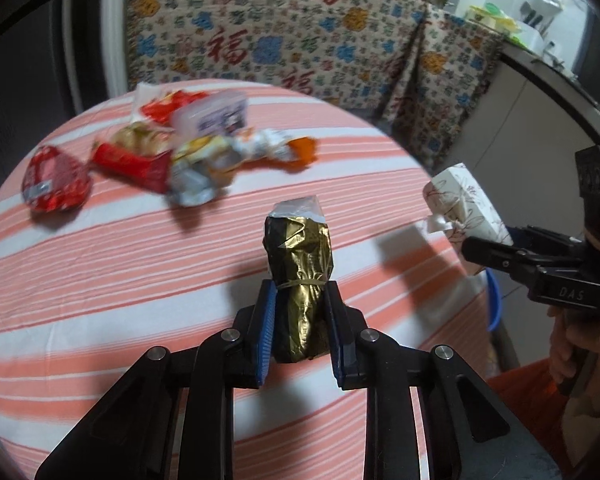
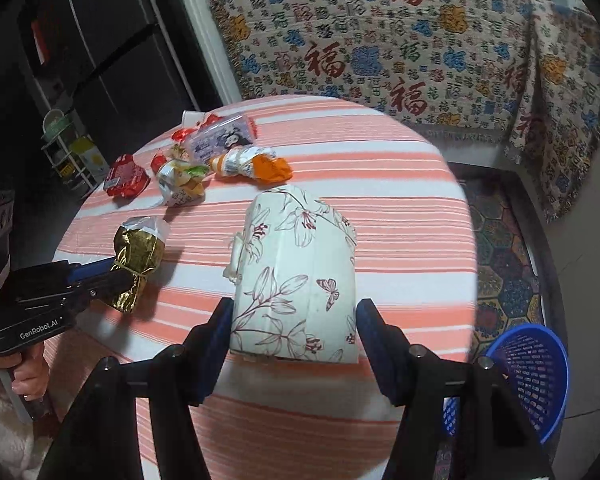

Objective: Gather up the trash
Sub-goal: 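Carry the gold wrapper and floral packet over the blue wastebasket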

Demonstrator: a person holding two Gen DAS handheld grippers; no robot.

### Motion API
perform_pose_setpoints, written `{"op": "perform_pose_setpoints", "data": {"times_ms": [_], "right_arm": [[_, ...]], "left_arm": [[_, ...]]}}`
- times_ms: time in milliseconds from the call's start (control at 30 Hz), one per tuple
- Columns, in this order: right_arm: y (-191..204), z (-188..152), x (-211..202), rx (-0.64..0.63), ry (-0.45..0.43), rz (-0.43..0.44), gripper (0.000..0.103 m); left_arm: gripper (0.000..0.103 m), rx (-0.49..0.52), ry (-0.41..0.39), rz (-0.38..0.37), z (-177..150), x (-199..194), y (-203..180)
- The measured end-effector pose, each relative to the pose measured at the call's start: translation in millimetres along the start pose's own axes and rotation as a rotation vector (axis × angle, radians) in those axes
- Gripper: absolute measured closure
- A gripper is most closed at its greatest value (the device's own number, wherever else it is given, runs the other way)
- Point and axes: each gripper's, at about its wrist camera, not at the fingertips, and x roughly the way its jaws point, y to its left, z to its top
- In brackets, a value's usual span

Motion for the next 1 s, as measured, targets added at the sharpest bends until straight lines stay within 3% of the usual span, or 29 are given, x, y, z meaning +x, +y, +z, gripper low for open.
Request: {"op": "perform_pose_setpoints", "data": {"times_ms": [233, 500, 733, 1000], "right_arm": [[-60, -12, -48, 0.088, -0.054, -0.059, 0.04], [-159, -49, -98, 0.211, -0.058, -0.22, 0.04], [-236, -94, -104, 0.317, -0.019, -0.312, 0.04], [-292, -122, -85, 0.396, 0.016, -0.33, 0.04]], "left_arm": [[0.08, 0.082, 0.008, -0.116, 21, 14, -83], [0.08, 0.18, 0.049, -0.229, 33, 56, -192], [0.08, 0.233, 0.106, -0.284, 30, 112, -275], [0.08, 0.258, 0.165, -0.295, 20, 163, -319]]}}
